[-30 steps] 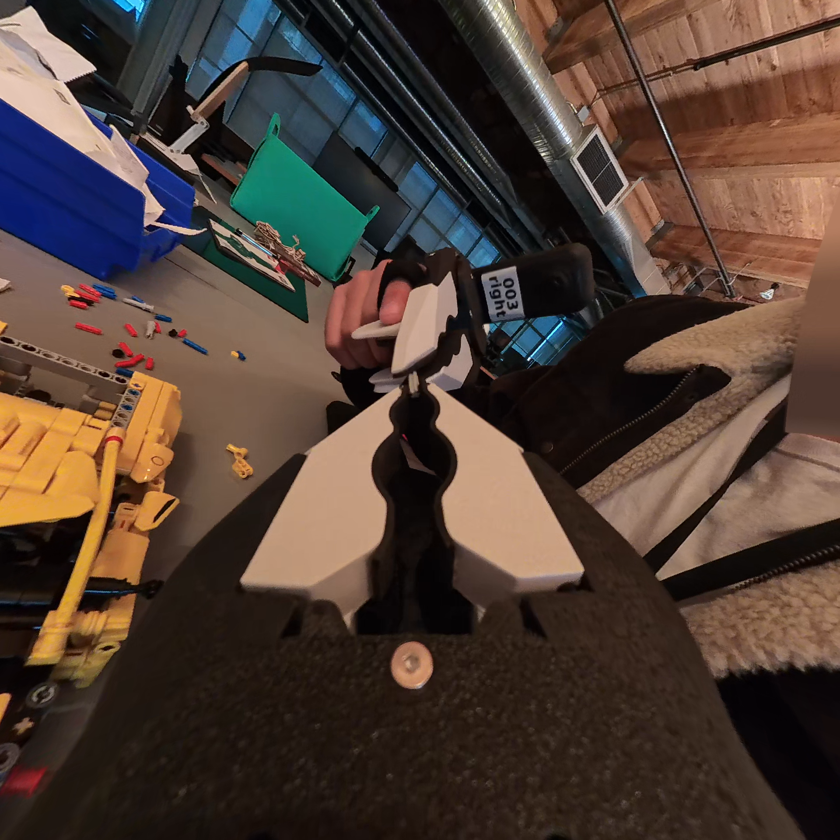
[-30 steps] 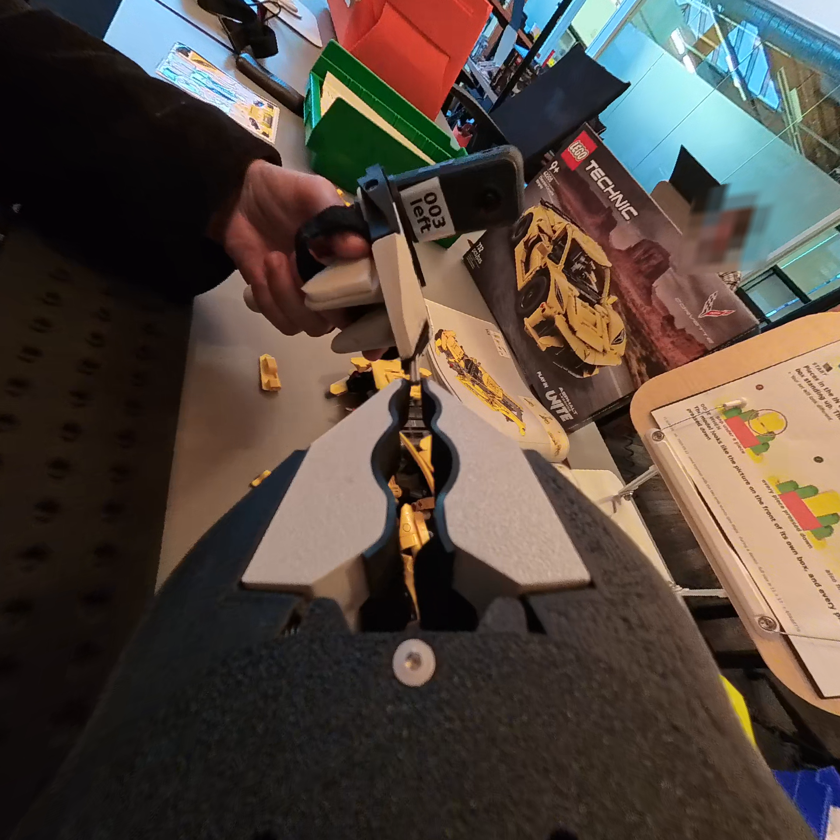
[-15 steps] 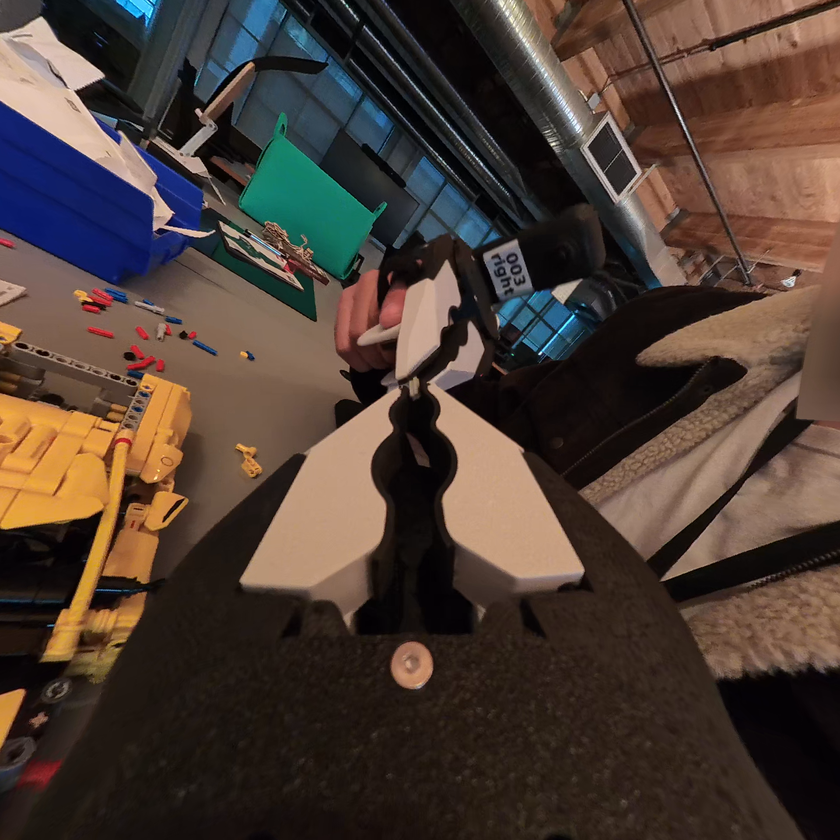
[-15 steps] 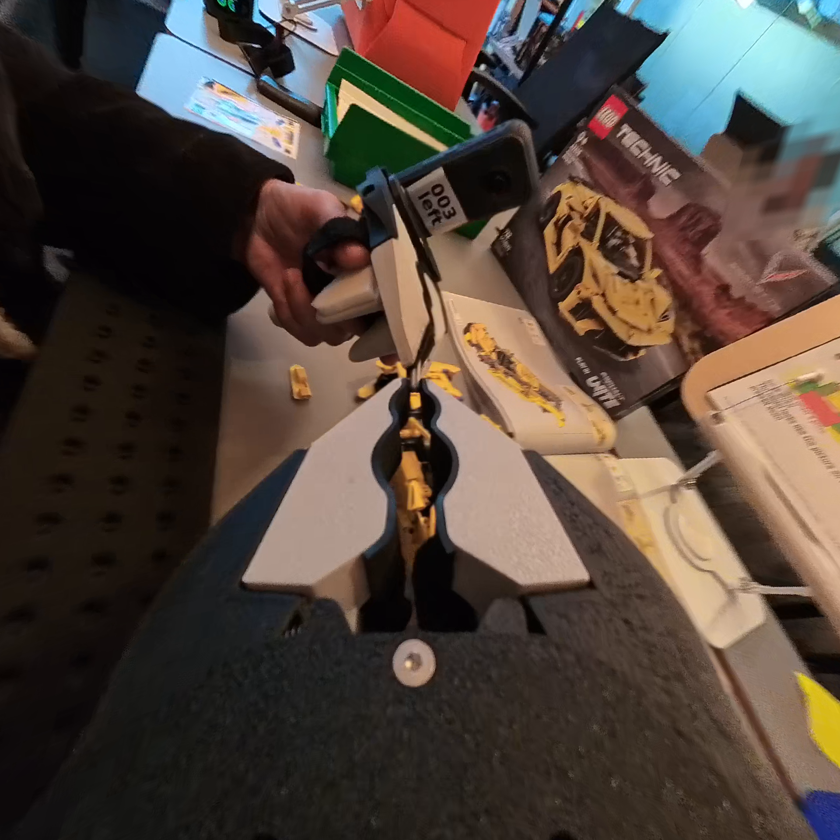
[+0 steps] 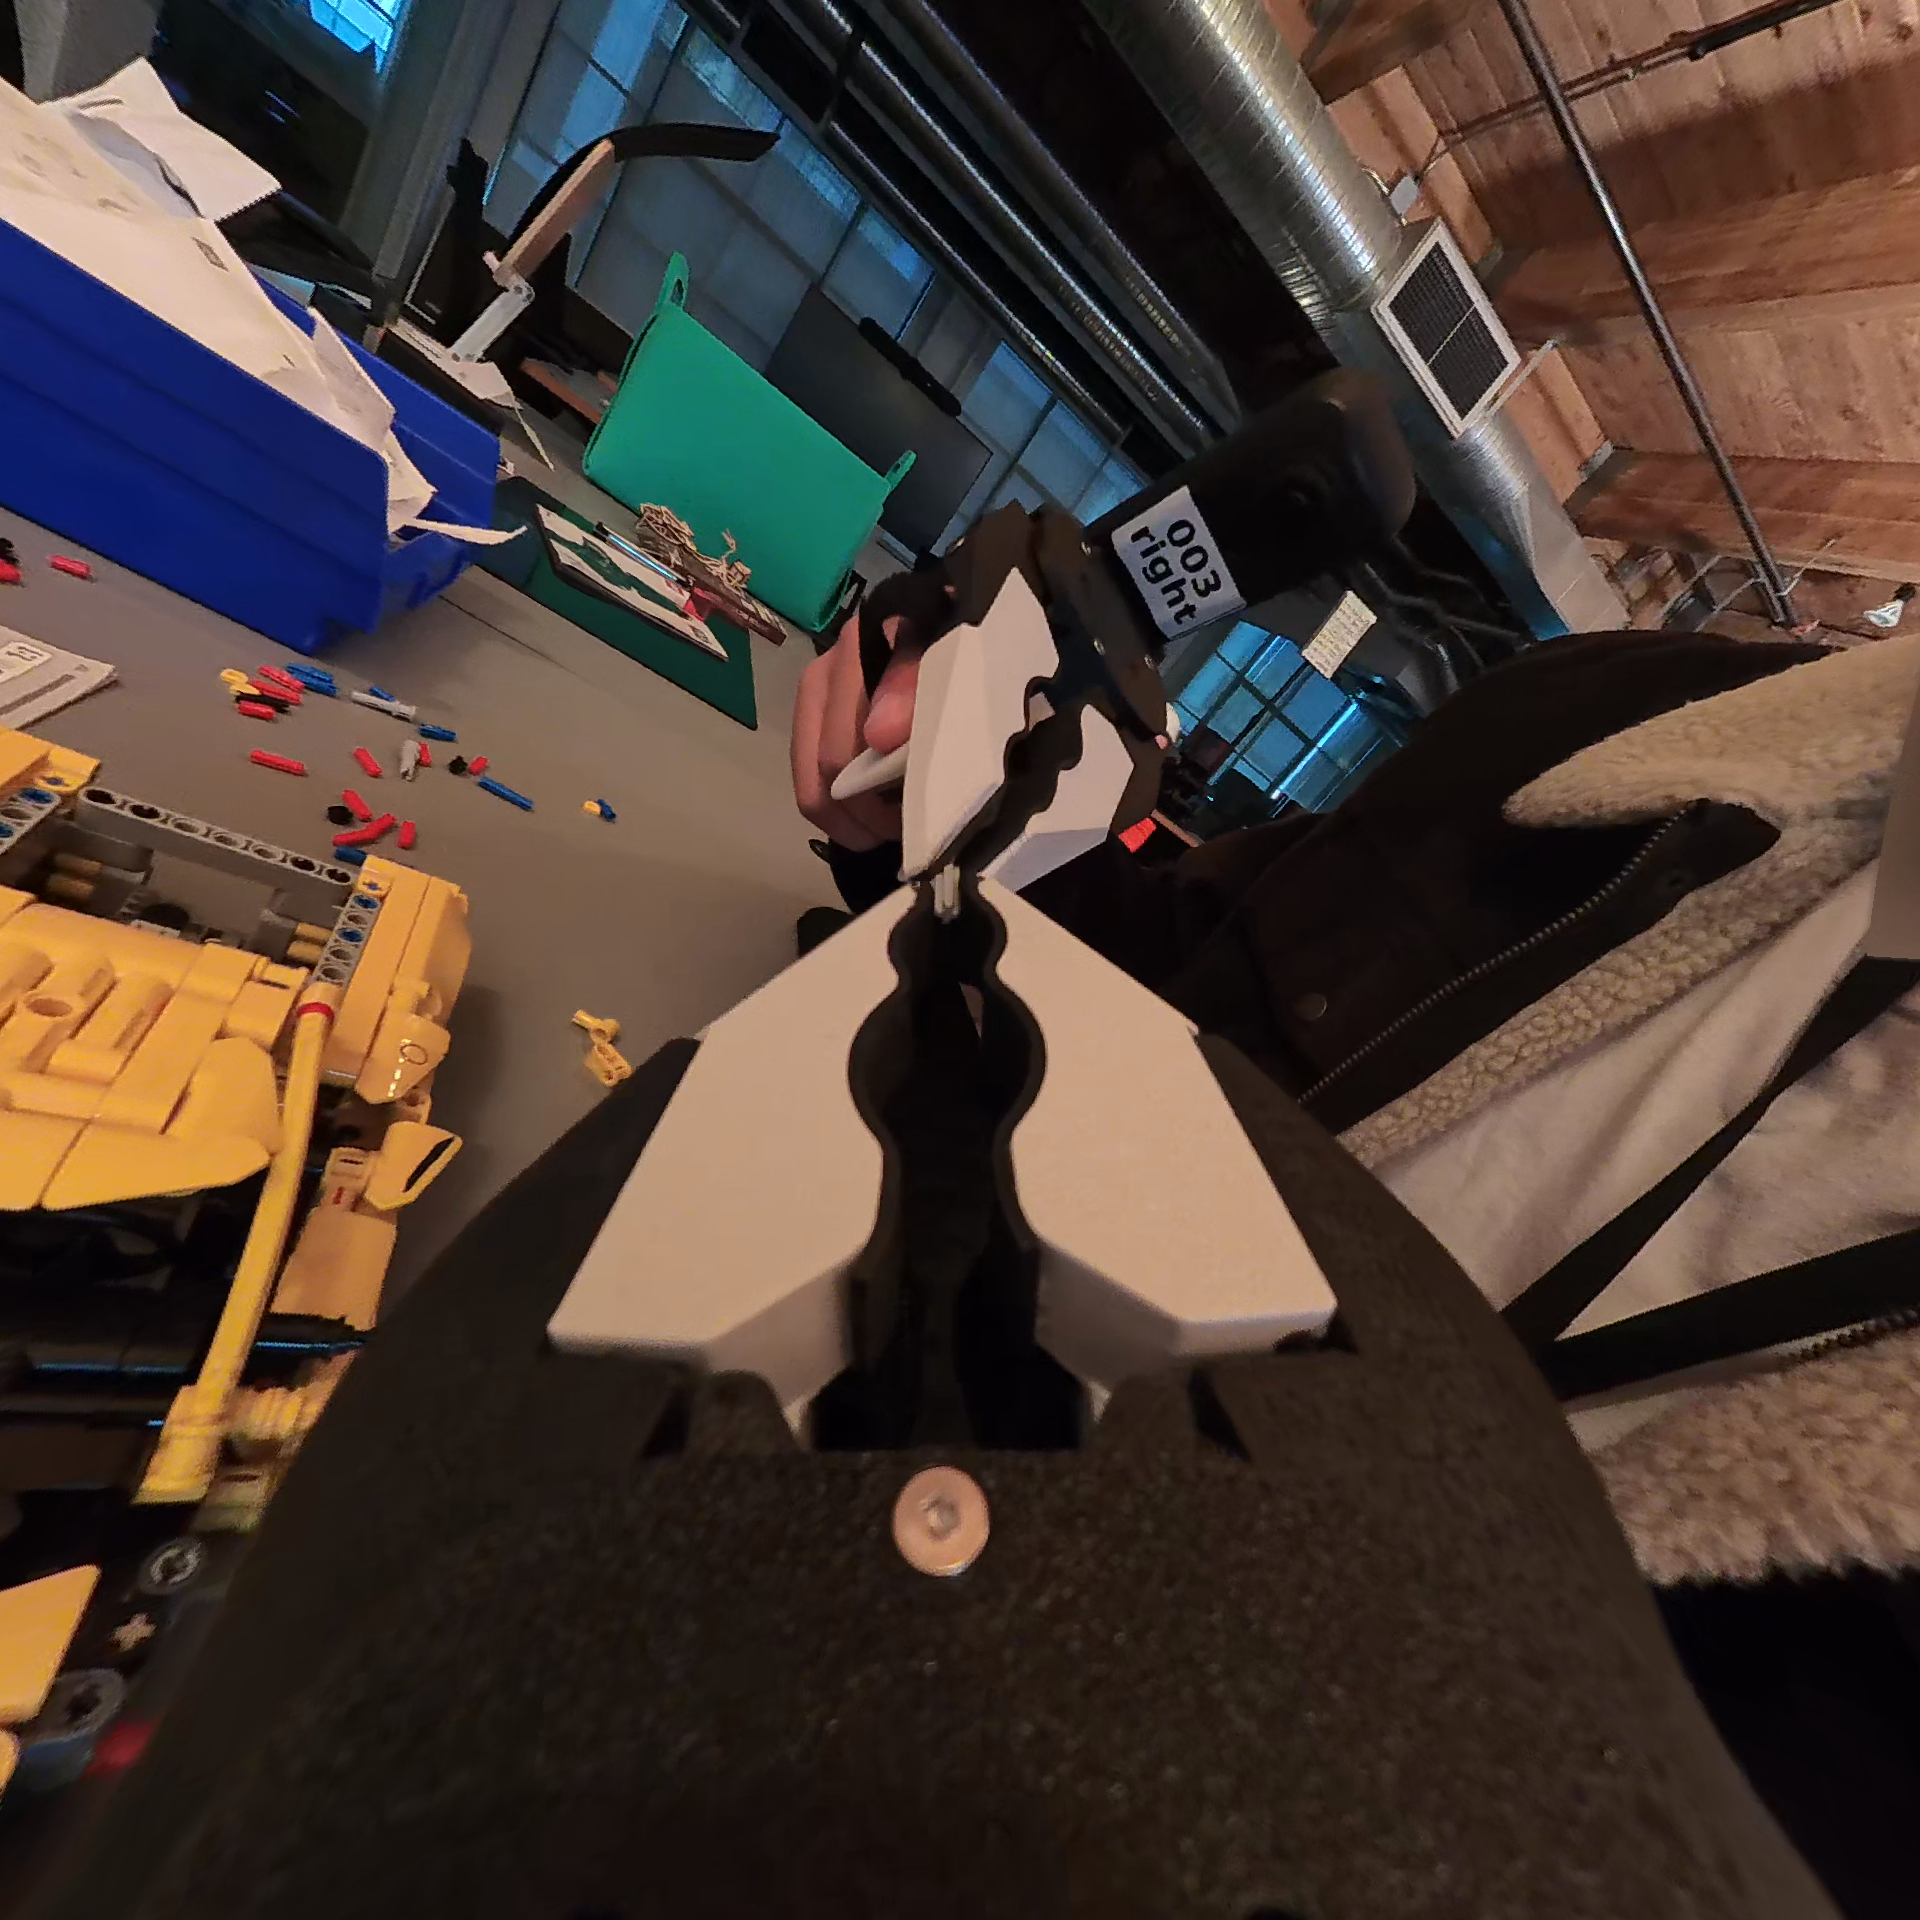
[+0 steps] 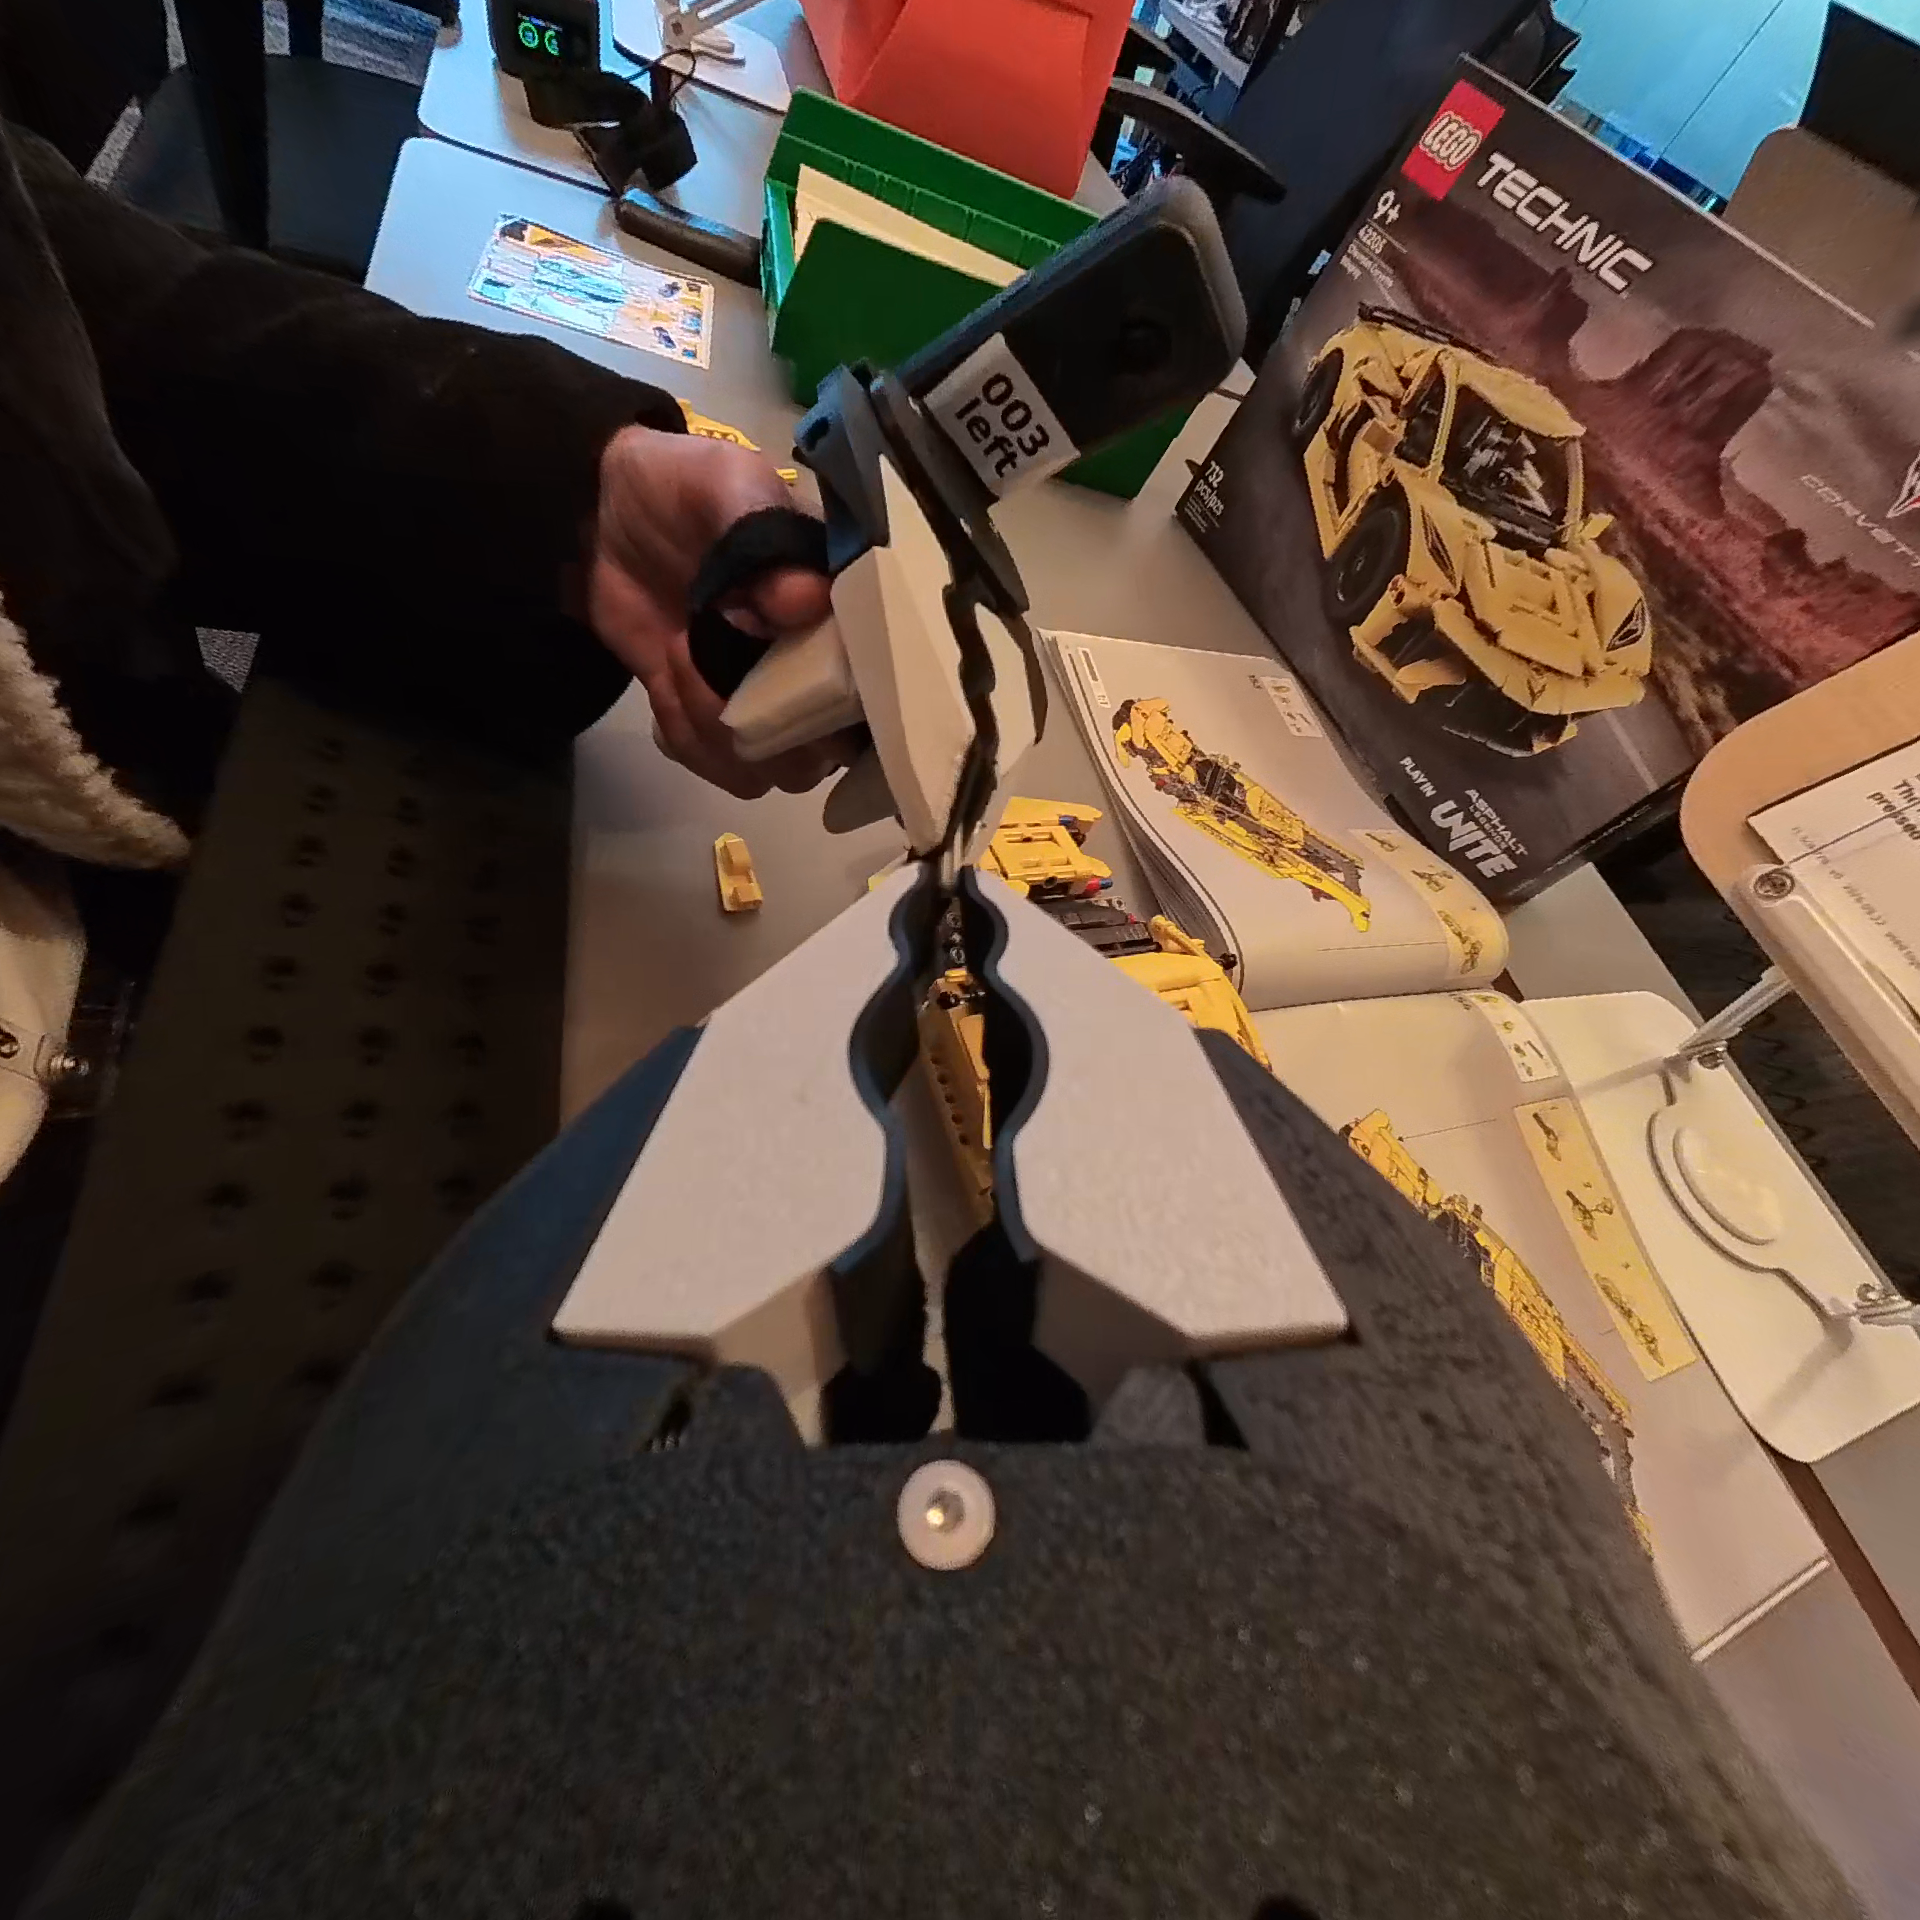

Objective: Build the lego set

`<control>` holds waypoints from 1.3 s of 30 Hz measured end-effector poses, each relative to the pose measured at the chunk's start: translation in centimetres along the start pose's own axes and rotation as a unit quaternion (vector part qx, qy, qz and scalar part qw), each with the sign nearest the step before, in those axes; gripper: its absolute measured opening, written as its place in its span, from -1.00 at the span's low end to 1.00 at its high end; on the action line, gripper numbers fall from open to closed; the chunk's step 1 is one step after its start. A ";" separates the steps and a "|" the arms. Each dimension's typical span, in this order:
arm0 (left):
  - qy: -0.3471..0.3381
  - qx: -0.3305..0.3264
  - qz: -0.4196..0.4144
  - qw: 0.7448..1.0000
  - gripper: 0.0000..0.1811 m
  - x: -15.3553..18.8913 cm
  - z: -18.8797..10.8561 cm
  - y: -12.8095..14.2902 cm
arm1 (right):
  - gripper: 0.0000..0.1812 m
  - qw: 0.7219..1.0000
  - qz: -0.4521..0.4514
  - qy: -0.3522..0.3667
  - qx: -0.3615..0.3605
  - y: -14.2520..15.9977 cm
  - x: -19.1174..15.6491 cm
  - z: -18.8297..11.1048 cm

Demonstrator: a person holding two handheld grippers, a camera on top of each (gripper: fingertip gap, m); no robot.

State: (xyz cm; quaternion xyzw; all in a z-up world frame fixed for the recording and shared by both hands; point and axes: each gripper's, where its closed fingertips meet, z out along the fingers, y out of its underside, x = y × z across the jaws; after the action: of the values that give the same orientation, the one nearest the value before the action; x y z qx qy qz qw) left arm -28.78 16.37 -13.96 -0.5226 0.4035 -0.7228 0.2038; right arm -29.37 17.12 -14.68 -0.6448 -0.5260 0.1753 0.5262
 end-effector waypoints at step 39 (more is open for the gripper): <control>-0.135 -0.060 0.100 0.984 -0.95 -2.4 -4.9 0.9 | -0.76 0.971 0.016 -0.193 -0.137 10.2 -6.2 5.2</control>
State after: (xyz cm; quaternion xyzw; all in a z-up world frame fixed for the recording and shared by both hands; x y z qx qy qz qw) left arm -32.47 19.37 -16.74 -0.5835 0.4651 -0.5962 0.2962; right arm -30.72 15.46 -27.51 -0.6730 -0.6262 0.2311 0.3186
